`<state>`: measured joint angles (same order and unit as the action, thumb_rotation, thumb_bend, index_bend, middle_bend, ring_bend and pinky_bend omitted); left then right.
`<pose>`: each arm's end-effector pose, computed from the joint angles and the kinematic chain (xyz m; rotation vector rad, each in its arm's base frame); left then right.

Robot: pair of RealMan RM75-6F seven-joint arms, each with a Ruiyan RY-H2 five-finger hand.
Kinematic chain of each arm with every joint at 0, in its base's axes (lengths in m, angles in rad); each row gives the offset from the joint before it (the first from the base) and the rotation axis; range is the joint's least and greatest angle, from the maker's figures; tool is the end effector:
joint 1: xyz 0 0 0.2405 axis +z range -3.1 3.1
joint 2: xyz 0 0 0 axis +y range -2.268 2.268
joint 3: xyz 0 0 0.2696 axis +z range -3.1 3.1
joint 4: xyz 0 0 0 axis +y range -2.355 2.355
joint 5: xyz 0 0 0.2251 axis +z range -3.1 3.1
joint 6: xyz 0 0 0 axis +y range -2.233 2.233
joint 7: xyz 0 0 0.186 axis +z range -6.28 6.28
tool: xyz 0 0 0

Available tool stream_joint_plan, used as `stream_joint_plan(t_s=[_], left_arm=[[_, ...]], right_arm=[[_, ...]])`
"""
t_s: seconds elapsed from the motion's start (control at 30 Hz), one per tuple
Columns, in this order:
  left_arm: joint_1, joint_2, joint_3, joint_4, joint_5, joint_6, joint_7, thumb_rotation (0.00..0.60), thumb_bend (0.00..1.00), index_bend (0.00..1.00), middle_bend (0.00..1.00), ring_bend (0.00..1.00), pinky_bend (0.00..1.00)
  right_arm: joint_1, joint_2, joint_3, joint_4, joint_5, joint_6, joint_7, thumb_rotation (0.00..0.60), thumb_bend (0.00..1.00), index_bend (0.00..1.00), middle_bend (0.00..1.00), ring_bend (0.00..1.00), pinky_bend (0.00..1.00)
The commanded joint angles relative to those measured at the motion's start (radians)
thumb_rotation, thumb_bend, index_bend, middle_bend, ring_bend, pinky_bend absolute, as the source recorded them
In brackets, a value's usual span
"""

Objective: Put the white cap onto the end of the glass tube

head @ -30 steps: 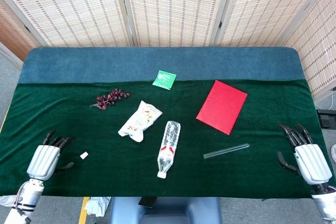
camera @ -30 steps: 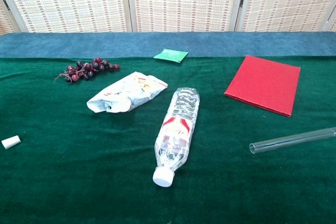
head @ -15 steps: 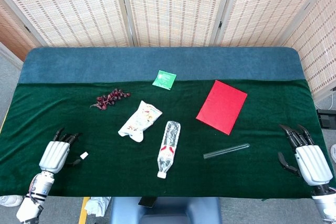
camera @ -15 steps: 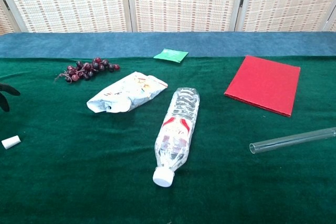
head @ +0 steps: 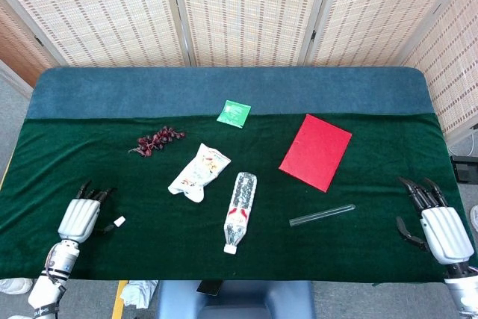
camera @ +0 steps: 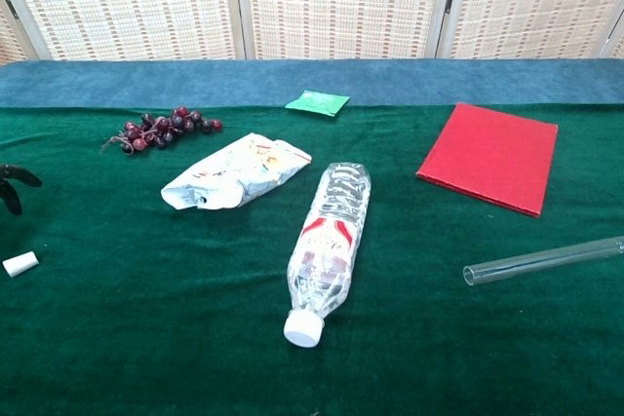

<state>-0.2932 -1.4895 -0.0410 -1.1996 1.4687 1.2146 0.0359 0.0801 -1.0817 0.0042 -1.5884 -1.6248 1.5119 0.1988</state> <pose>-0.3401 0.2950 0.0167 -1.6373 -0.9238 -0.7904 -0.3199 -0.2127 0.1530 1.4522 -0.9870 1.0516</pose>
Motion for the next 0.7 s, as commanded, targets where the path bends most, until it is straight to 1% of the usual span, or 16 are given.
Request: stream_joint_plan(t_s=[0.03, 0.4, 0.7], left_arm=[[-0.004, -0.006, 0.000, 0.008, -0.005, -0.006, -0.002, 0.600, 0.20, 0.21, 0.39, 0.27, 0.08], [-0.033, -0.027, -0.010, 0.006, -0.012, -0.021, 0.002, 0.600, 0.20, 0.21, 0.39, 0.27, 0.08], [-0.066, -0.019, -0.026, -0.023, -0.017, -0.035, 0.037, 0.600, 0.20, 0.21, 0.39, 0.27, 0.08]], right_arm=[[0.000, -0.001, 0.001, 0.000, 0.001, 0.000, 0.000, 0.592, 0.53, 0.02, 0.16, 0.17, 0.06], [0.003, -0.004, 0.003, 0.002, 0.010, -0.010, 0.000, 0.591, 0.53, 0.02, 0.16, 0.16, 0.06], [0.003, -0.008, 0.003, 0.009, 0.018, -0.016, 0.003, 0.593, 0.53, 0.02, 0.16, 0.16, 0.06]])
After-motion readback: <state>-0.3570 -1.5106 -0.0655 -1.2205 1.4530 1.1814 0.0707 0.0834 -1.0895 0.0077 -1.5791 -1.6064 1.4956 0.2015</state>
